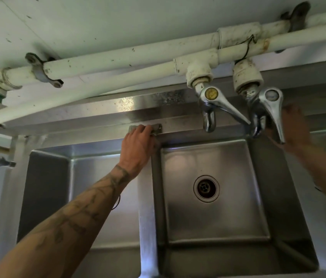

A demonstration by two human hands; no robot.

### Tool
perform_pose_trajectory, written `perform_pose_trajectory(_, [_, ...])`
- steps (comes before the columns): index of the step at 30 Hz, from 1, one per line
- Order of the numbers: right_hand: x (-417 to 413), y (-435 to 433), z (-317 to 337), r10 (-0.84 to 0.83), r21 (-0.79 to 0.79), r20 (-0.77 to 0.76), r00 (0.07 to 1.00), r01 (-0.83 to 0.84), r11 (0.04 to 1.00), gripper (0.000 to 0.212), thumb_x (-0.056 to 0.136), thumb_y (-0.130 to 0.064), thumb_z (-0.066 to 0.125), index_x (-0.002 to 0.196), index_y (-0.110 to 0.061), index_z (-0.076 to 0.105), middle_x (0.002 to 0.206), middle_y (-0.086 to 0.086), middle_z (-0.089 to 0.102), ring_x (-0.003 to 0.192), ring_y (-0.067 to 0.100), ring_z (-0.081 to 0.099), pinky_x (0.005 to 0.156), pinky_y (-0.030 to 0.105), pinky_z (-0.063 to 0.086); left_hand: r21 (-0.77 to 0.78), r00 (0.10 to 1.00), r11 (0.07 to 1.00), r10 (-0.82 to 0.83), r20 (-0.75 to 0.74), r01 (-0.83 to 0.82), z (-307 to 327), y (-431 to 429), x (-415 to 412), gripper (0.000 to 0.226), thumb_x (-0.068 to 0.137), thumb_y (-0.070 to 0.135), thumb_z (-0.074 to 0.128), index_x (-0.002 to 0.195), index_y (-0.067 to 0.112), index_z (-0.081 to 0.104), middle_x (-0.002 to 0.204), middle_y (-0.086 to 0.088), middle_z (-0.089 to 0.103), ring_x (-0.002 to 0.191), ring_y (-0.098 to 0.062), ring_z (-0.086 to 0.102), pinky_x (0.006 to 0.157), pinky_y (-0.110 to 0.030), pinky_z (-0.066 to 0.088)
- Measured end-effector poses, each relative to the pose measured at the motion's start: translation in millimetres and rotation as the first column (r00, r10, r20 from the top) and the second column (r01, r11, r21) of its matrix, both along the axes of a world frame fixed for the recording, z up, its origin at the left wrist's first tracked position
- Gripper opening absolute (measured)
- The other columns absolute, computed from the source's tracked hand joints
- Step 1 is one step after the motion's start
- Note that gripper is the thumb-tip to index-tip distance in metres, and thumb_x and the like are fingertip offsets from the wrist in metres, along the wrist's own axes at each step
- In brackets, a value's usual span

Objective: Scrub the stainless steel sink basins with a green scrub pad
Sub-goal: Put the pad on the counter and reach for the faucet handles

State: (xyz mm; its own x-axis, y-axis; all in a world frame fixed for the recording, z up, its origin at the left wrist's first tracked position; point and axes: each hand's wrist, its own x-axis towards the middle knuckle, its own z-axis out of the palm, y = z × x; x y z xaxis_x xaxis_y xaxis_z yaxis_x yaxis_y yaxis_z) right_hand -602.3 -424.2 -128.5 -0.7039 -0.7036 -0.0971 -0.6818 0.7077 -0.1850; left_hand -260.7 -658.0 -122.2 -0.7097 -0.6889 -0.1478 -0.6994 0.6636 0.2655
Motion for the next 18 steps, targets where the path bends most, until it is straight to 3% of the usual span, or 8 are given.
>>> perform_pose_trajectory(5, [37,13,29,-0.031,-0.063,0.056,0.998,0.035,0.997,0.040,0.079,-0.013,0.085,0.112,0.002,0.067,0.099,0.037,0.063,0.101,0.053,0.057,0.091,0.054,0.043,0.080,0.995,0.997,0.011,-0.099,-0.003,30,16,4,0.022,0.110,0.026,0.052,0.124,0.013,0.063,0.109,-0.011,0.067,0.091,-0.031,0.065,0.077,-0.042,0.053])
perform_pose_trajectory(10, [92,51,72,-0.086,-0.166,0.064,0.994,0.096,0.982,0.049,0.075,-0.012,0.086,0.120,-0.006,0.068,0.102,0.029,0.064,0.102,0.047,0.057,0.091,0.050,0.046,0.241,0.951,0.970,0.047,-0.306,0.029,62,42,7,0.019,0.109,0.020,0.057,0.123,0.014,0.068,0.116,-0.010,0.073,0.102,-0.028,0.068,0.090,-0.041,0.057])
perform_pose_trajectory(15, [181,114,117,-0.290,-0.196,0.120,0.949,0.309,0.931,0.047,0.082,-0.026,0.082,0.125,-0.018,0.064,0.119,0.018,0.061,0.112,0.038,0.056,0.092,0.036,0.043,0.257,0.910,0.949,-0.067,-0.408,0.185,86,86,14,0.015,0.105,0.015,0.062,0.116,0.012,0.072,0.103,-0.006,0.073,0.090,-0.023,0.066,0.075,-0.030,0.037])
perform_pose_trajectory(18, [243,160,138,-0.408,-0.165,0.112,0.906,0.422,0.892,0.051,0.084,-0.027,0.081,0.131,-0.020,0.062,0.128,0.015,0.055,0.121,0.035,0.050,0.103,0.043,0.044,0.280,0.868,0.896,-0.189,-0.460,0.344,104,126,22,0.012,0.105,0.019,0.063,0.112,0.015,0.071,0.103,-0.002,0.073,0.091,-0.022,0.066,0.076,-0.033,0.041])
